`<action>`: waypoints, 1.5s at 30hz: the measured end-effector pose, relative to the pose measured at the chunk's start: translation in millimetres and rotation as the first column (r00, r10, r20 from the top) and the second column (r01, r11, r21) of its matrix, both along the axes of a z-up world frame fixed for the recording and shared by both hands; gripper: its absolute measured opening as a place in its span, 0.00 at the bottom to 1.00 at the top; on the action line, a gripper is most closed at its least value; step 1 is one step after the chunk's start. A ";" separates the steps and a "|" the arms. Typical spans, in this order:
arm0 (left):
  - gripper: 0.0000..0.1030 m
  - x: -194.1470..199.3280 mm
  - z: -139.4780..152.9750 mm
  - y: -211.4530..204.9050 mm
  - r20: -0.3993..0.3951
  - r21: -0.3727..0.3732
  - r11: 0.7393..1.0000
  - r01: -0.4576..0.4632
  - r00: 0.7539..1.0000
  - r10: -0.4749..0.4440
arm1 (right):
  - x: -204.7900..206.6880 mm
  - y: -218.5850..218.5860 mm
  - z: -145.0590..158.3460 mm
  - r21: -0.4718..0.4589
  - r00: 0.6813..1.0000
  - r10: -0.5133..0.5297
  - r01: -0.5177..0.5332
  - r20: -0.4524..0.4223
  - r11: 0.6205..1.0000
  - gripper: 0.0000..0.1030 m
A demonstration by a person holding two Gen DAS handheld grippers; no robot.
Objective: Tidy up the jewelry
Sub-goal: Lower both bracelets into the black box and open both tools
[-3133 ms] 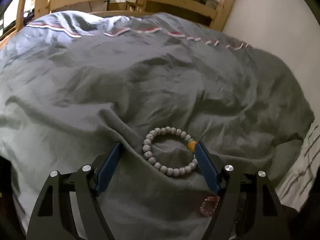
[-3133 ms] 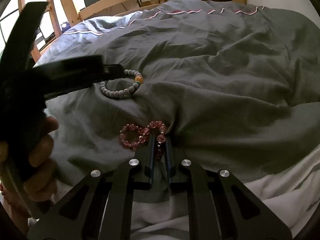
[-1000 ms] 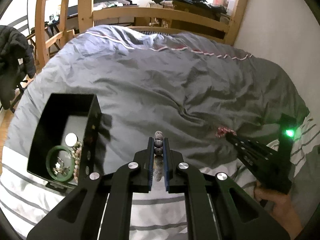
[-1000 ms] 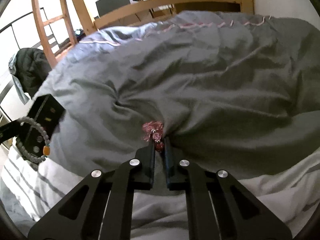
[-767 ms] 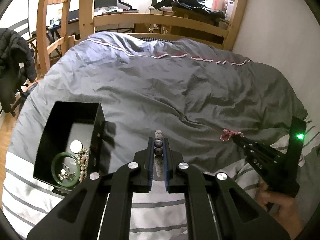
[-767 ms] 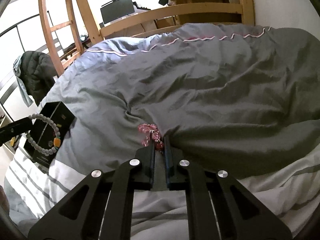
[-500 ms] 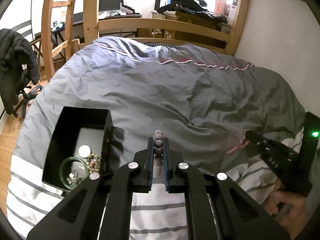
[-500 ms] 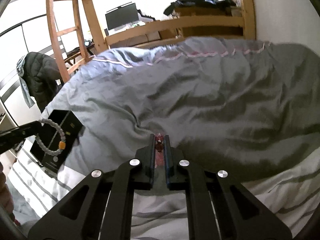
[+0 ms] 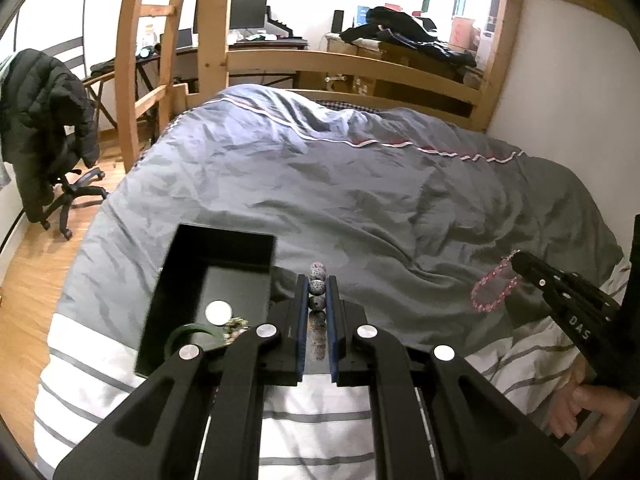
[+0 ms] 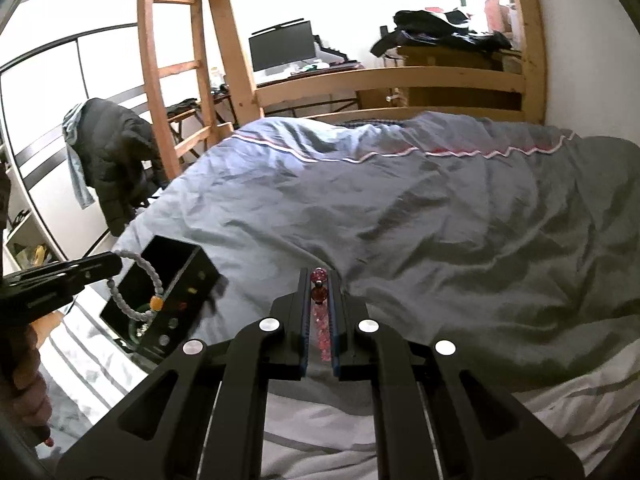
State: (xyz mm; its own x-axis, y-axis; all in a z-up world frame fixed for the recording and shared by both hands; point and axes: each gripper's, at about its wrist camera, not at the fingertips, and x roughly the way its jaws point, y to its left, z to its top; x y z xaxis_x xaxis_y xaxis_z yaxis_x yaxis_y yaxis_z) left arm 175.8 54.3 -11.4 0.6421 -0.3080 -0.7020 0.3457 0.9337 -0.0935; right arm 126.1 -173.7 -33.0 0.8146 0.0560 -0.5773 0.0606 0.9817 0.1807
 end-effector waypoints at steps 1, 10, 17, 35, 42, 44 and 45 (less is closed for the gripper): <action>0.08 0.5 0.3 3.6 -0.001 0.000 1.000 -0.006 1.000 0.006 | 1.0 3.7 1.5 -0.002 1.000 0.007 -0.007 0.002 1.000 0.09; 0.08 8.8 -1.4 38.0 -0.005 0.020 0.999 -0.041 0.999 0.041 | 16.1 50.6 2.9 -0.036 0.997 0.079 -0.079 -0.007 0.996 0.09; 0.08 24.6 -9.1 79.1 -0.032 0.005 0.995 -0.103 0.994 0.103 | 33.5 103.6 -0.6 -0.039 0.985 0.175 -0.175 -0.012 0.984 0.09; 0.08 53.4 -46.7 112.2 -0.179 0.005 0.980 -0.197 0.964 0.195 | 67.4 189.9 -1.5 0.010 0.938 0.345 -0.345 0.005 0.938 0.09; 0.08 57.0 -53.5 115.1 -0.203 0.030 0.975 -0.220 0.954 0.222 | 72.6 194.3 -25.6 0.025 0.932 0.360 -0.359 -0.046 0.933 0.08; 0.08 59.3 -56.6 118.5 -0.219 0.030 0.971 -0.238 0.946 0.239 | 73.4 193.6 -30.9 0.036 0.931 0.361 -0.359 -0.050 0.933 0.09; 0.08 61.3 -57.9 118.9 -0.228 0.030 0.969 -0.244 0.942 0.245 | 74.1 194.5 -34.5 0.045 0.928 0.368 -0.366 -0.052 0.930 0.09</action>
